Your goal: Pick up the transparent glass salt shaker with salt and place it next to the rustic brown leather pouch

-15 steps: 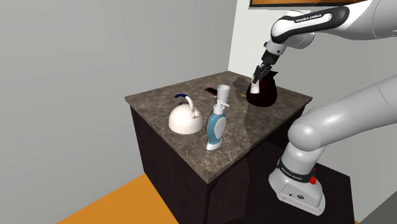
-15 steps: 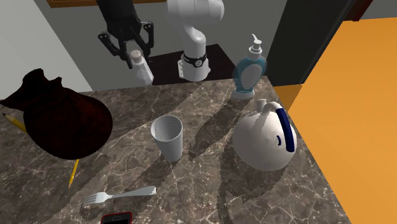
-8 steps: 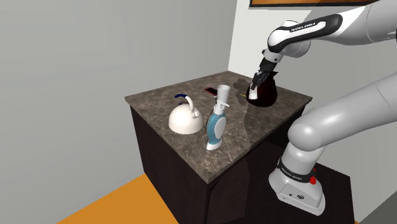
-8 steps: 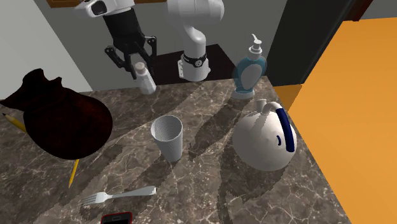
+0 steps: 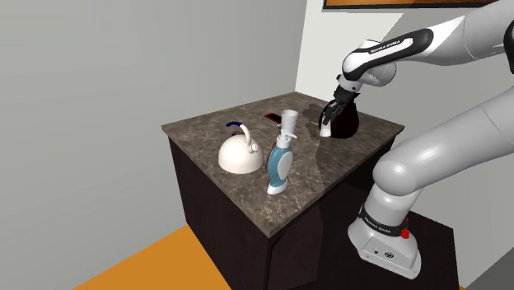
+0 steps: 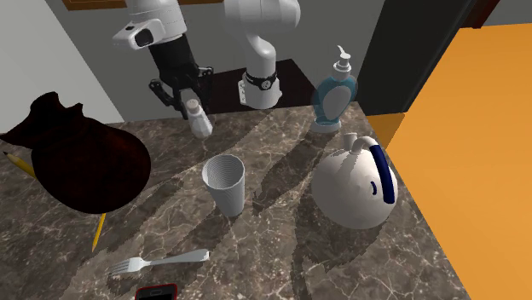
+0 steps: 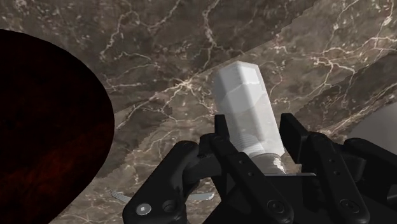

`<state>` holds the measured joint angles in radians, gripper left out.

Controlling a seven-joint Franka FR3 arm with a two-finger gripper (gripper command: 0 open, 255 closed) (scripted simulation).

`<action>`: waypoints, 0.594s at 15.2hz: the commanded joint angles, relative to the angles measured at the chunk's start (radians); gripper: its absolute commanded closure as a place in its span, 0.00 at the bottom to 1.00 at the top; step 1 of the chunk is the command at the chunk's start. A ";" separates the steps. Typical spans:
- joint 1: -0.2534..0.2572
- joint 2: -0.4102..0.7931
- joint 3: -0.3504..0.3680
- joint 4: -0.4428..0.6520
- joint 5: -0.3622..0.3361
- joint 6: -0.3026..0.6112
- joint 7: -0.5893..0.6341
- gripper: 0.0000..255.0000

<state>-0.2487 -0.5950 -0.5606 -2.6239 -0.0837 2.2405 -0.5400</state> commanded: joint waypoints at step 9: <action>0.025 0.082 -0.059 -0.080 0.016 0.160 -0.049 1.00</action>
<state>-0.2268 -0.5223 -0.6138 -2.6974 -0.0705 2.3839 -0.5837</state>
